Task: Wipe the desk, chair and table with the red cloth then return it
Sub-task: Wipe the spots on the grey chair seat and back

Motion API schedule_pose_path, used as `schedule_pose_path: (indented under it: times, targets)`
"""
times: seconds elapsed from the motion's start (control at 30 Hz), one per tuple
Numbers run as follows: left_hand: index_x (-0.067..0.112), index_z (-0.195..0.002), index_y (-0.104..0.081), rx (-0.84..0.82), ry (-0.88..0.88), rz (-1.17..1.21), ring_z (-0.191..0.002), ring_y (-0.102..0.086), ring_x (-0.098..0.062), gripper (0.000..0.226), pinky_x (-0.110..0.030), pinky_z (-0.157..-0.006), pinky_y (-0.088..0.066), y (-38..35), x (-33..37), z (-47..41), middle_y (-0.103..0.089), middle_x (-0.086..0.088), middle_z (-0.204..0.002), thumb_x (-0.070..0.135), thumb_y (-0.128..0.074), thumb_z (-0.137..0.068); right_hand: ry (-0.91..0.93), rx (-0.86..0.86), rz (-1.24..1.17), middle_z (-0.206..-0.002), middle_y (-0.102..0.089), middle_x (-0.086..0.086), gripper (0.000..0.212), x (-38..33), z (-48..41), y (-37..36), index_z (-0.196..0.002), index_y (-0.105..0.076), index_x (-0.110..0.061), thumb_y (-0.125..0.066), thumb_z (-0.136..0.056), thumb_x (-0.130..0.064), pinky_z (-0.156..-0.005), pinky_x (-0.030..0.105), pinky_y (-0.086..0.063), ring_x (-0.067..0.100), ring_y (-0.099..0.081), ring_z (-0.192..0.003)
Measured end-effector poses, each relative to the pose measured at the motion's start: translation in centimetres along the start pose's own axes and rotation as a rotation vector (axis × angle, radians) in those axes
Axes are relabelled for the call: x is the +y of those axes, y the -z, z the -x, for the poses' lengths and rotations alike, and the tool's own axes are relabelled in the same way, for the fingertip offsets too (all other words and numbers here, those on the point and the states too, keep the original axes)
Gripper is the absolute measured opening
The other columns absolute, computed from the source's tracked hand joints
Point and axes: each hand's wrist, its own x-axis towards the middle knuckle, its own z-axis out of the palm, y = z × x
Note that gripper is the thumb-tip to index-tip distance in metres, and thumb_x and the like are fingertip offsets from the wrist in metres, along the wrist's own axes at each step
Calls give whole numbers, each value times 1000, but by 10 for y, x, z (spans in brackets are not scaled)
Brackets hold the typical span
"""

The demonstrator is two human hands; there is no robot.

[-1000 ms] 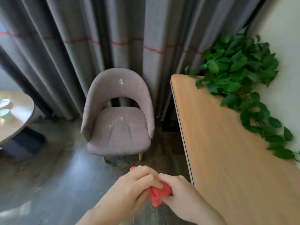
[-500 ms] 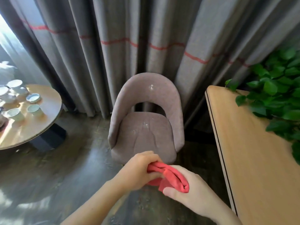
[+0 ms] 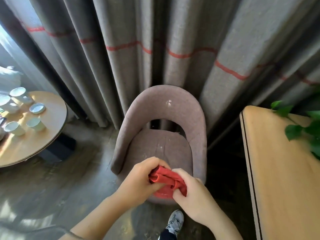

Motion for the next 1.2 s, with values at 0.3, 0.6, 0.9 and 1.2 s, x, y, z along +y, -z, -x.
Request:
schedule_pose_path:
  times: [0.3,0.6,0.9,1.2]
  targets:
    - [33,-101,-68,-20,108,-50,-85,-67,-8,30,-27,-75,-54,-15,-103,-90,-69,10,-90,46,-81,-77,4,-59,80,-97,-72,-6,20,66,-144,-4,-113,-52,-35,-57,-94,-33,-75,41,-55,18,-67,-87]
    - [12,-115,-69,166,-65,-706,-117,-62,-29,47,-41,-100,-48,32,-323,-172,-69,-6,-119,51,-59,-90,-270,369,-205,-84,-75,2,18,194,-281,-72,-95,-67,-17,-59,-98,-33,-81,49,-57,21,-70,-82]
    - [30,-150,-41,263,13,-836,-141,-36,-48,73,-61,-97,-50,42,-436,-192,-5,-17,-167,41,-72,-84,4,729,192,-118,-67,-18,39,243,-382,-104,-136,-53,-32,-51,-97,-27,-84,9,-41,0,-60,-107]
    - [51,-144,-32,395,5,-935,-94,-63,-49,83,-56,-77,-56,39,-454,-201,-37,-19,-141,50,-71,-70,91,491,633,-151,-51,-1,72,309,-428,-186,-137,-58,-25,-38,-87,-73,-117,51,-29,29,-39,-143]
